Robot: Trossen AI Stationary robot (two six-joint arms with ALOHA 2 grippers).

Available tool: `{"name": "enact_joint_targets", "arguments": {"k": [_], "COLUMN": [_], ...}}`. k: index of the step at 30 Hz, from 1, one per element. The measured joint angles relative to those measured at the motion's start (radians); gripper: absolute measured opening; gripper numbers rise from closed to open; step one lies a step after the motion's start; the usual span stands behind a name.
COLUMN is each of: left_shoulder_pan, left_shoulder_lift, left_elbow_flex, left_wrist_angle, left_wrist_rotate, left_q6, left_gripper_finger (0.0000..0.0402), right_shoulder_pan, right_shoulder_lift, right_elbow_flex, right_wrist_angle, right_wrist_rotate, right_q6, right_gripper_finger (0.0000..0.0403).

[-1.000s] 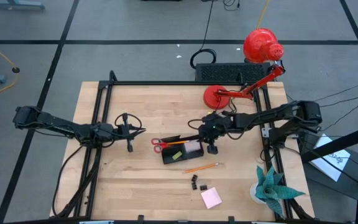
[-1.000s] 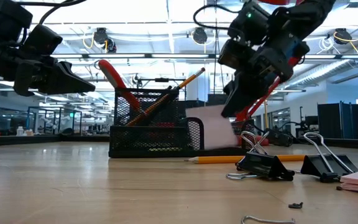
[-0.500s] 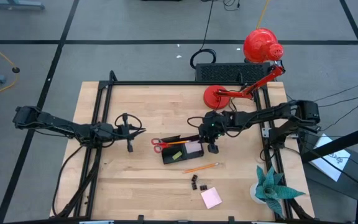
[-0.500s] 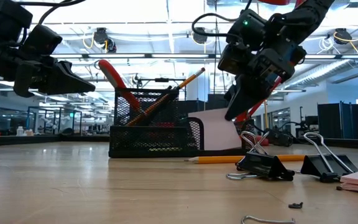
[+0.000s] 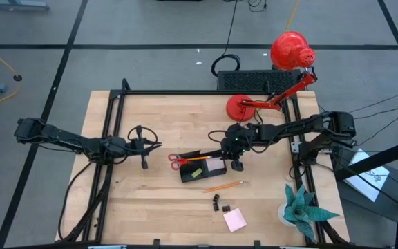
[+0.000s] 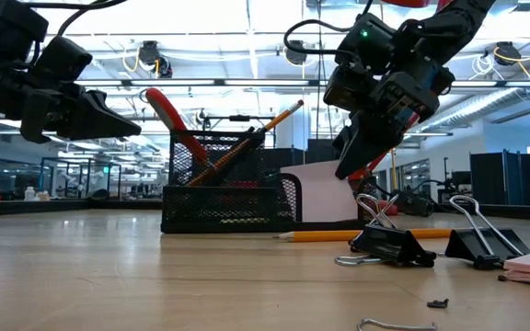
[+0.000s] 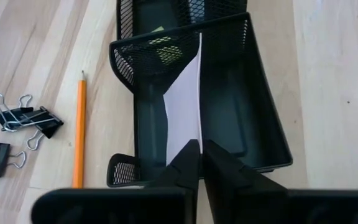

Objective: Pick and place office supplies into organizer
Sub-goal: Put the top sticky note into the right compartment of the desk organizer

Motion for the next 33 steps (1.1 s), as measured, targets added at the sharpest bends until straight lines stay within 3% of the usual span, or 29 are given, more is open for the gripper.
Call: {"name": "enact_joint_targets", "arguments": {"k": [18, 24, 33], "left_shoulder_pan": [0.000, 0.000, 0.000], "left_shoulder_lift": [0.000, 0.000, 0.000], "left_elbow_flex": [0.000, 0.000, 0.000], "left_wrist_angle": [0.000, 0.000, 0.000], "left_wrist_rotate": [0.000, 0.000, 0.000], "left_q6": [-0.001, -0.004, -0.003], "left_gripper_finger": [0.0031, 0.0031, 0.0031], "right_shoulder_pan": [0.000, 0.009, 0.021], "right_shoulder_lift": [0.000, 0.000, 0.000], "right_elbow_flex": [0.000, 0.000, 0.000], "right_wrist_angle": [0.031, 0.037, 0.053], "right_wrist_rotate": [0.015, 0.090, 0.047], "right_q6": [0.033, 0.022, 0.089], "right_gripper_finger": [0.0137, 0.0158, 0.0209]}}
